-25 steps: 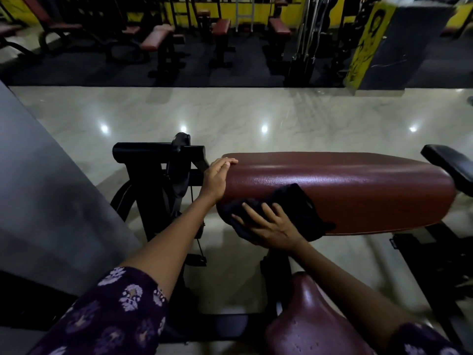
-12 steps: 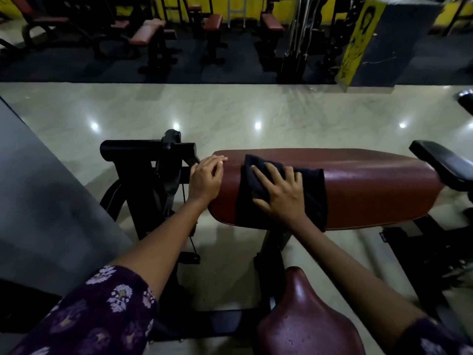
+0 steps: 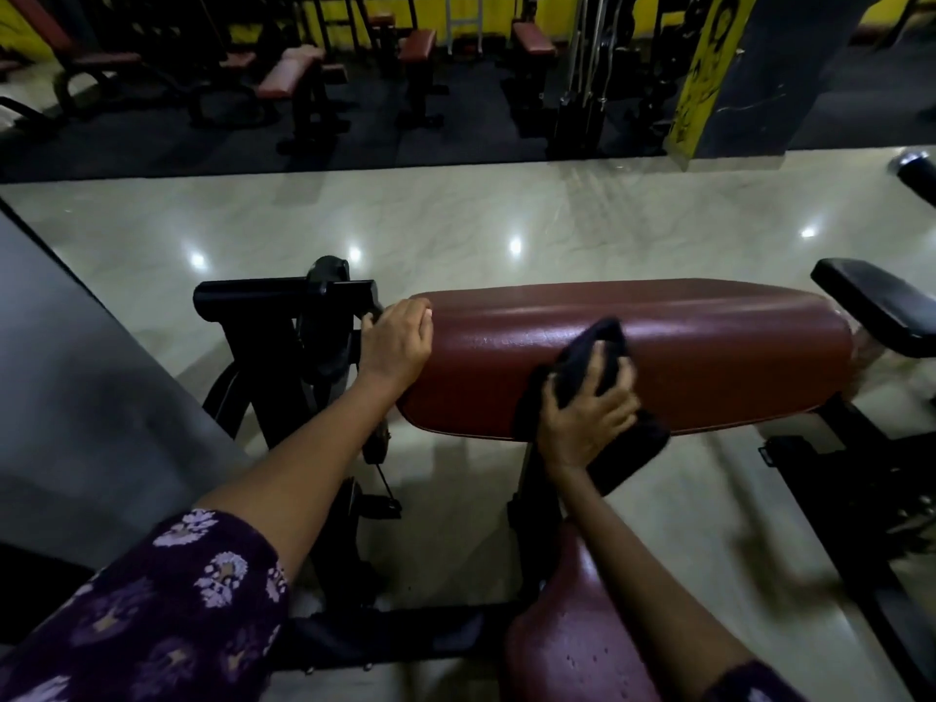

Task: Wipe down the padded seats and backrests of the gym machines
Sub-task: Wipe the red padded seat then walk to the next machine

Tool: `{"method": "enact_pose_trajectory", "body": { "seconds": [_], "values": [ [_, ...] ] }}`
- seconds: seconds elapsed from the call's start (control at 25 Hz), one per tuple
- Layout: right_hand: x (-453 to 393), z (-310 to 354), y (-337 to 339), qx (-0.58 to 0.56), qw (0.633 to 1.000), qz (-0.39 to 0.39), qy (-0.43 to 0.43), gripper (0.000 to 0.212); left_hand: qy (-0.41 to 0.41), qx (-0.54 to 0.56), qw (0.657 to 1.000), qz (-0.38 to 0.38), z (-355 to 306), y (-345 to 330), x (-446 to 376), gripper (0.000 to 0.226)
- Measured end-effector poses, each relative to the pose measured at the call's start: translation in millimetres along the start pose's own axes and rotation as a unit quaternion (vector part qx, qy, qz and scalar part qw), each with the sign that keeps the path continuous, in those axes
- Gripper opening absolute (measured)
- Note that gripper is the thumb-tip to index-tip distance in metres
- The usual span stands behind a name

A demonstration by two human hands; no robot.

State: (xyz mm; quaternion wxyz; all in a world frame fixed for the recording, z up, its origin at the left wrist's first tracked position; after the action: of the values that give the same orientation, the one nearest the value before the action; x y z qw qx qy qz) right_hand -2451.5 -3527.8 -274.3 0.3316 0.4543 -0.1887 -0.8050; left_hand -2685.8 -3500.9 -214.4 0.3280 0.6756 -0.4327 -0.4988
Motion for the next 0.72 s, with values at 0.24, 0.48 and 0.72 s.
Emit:
{"method": "enact_pose_trajectory", "body": {
  "seconds": [0.24, 0.48, 0.72],
  "values": [
    [6.5, -27.0, 1.2, 0.018, 0.968, 0.047, 0.246, 0.072, -0.058, -0.083, 0.995, 0.024, -52.9, -8.9, 5.8, 0.068],
    [-61.7, -147.2, 28.4, -0.046, 0.998, -0.037, -0.01, 0.05, -0.135, -0.075, 0.988, -0.027, -143.6, -50.7, 21.2, 0.063],
    [-63.8, -108.2, 18.0, -0.087, 0.959, -0.094, -0.252, 0.05, -0.127, -0.076, 0.983, -0.113, -138.8, -60.4, 21.9, 0.057]
  ]
}}
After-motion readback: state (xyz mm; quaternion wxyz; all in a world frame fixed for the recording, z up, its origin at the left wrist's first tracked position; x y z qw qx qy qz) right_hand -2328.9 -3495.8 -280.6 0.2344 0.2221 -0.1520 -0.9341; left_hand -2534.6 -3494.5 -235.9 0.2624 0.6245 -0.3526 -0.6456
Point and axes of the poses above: each hand's wrist, its own x-axis away from the middle knuckle, its own y-axis out of the back of the hand, z = x × y, the point moved 4 cm from there along -x, towards the middle knuckle, and after that the axes turned 1 degree about -x, right-handed, at the moved point
